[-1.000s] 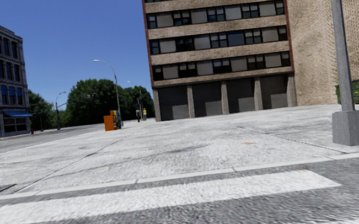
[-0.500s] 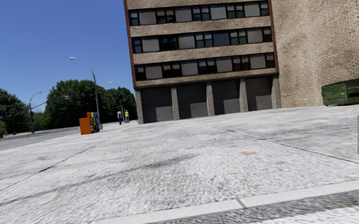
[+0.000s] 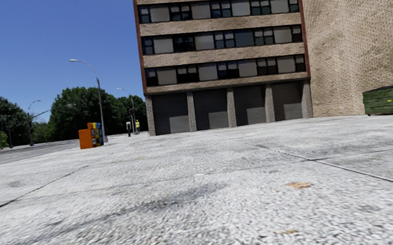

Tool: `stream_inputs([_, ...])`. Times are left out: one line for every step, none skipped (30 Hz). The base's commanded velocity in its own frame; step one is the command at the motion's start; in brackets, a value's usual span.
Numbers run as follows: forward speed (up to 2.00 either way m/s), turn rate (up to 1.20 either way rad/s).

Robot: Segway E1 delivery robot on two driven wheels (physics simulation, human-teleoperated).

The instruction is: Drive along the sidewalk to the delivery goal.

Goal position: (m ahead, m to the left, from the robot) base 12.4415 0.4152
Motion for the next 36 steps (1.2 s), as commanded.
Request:
stream_inputs([1.72, 0.00])
stream_inputs([1.66, 0.00])
stream_inputs([1.60, 0.00])
stream_inputs([1.56, 0.00])
stream_inputs([1.56, 0.00])
stream_inputs([1.53, 0.00])
stream_inputs([1.51, 0.00])
stream_inputs([1.51, 0.00])
stream_inputs([1.50, 0.00])
stream_inputs([1.50, 0.00])
stream_inputs([1.50, 0.00])
stream_inputs([1.50, 0.00])
stream_inputs([1.50, 0.00])
stream_inputs([1.50, 0.00])
stream_inputs([1.50, 0.00])
stream_inputs([1.50, 0.00])
stream_inputs([1.50, 0.00])
stream_inputs([1.50, 0.00])
stream_inputs([1.50, 0.00])
stream_inputs([1.50, 0.00])
stream_inputs([1.50, 0.00])
stream_inputs([1.50, 0.00])
stream_inputs([1.50, 0.00])
stream_inputs([1.50, 0.00])
stream_inputs([1.50, 0.00])
stream_inputs([1.50, 0.00])
stream_inputs([1.50, 0.00])
stream_inputs([1.50, 0.00])
stream_inputs([1.50, 0.00])
stream_inputs([1.50, 0.00])
stream_inputs([1.50, 0.00])
stream_inputs([1.50, 0.00])
stream_inputs([1.50, 0.00])
stream_inputs([1.50, 0.00])
stream_inputs([1.50, 0.00])
stream_inputs([1.76, 0.00])
